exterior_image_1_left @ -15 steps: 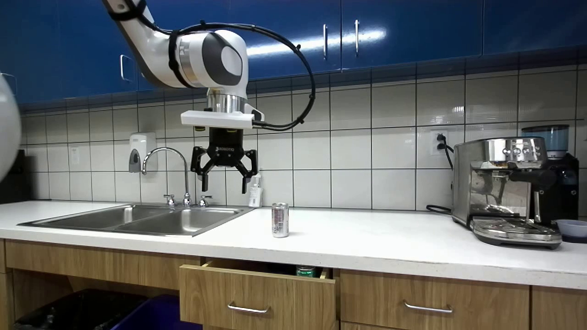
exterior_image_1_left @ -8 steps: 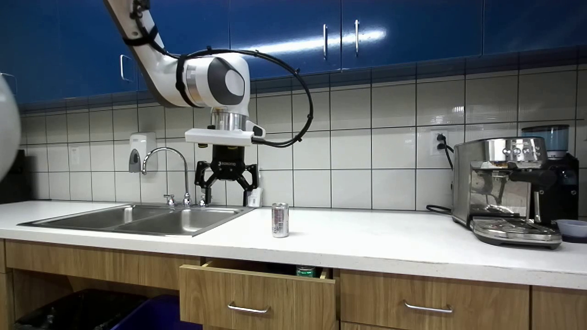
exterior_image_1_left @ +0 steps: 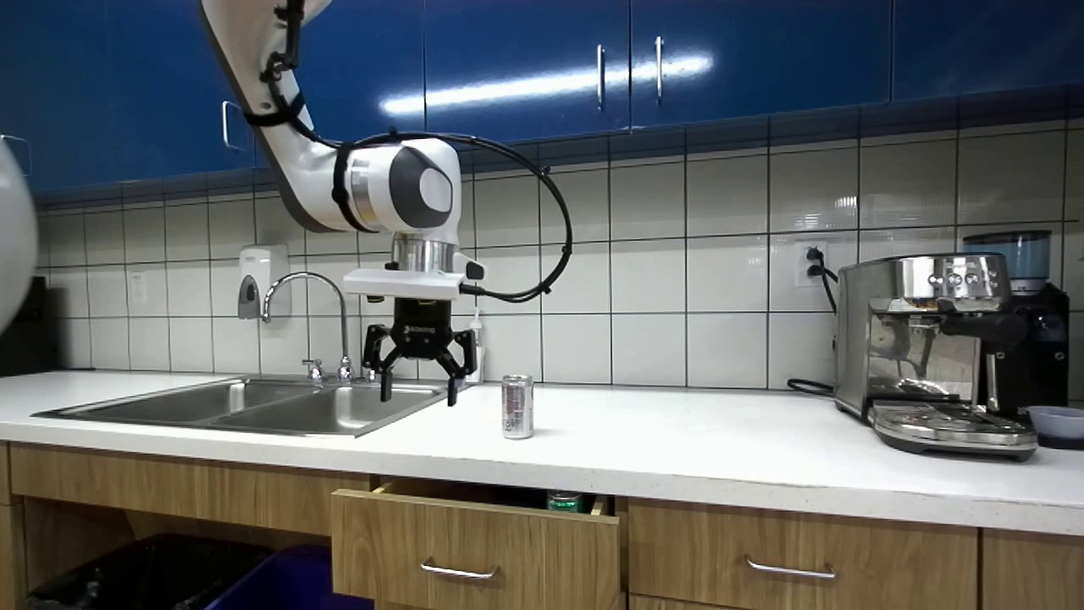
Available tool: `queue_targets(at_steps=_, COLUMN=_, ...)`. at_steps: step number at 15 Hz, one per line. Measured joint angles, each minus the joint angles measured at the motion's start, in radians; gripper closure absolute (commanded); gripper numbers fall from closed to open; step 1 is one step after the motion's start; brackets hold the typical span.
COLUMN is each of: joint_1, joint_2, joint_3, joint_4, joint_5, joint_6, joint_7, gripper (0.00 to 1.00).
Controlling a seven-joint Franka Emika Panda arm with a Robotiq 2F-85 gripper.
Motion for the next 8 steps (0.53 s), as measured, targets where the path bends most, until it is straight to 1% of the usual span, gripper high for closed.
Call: queue_targets(at_steps=8, joint_1=-0.001, joint_2=0.009, joint_3=0.001, joint_4=0.009, joint_5=0.000, joint_6=0.000, joint_7=0.004, gripper=0.00)
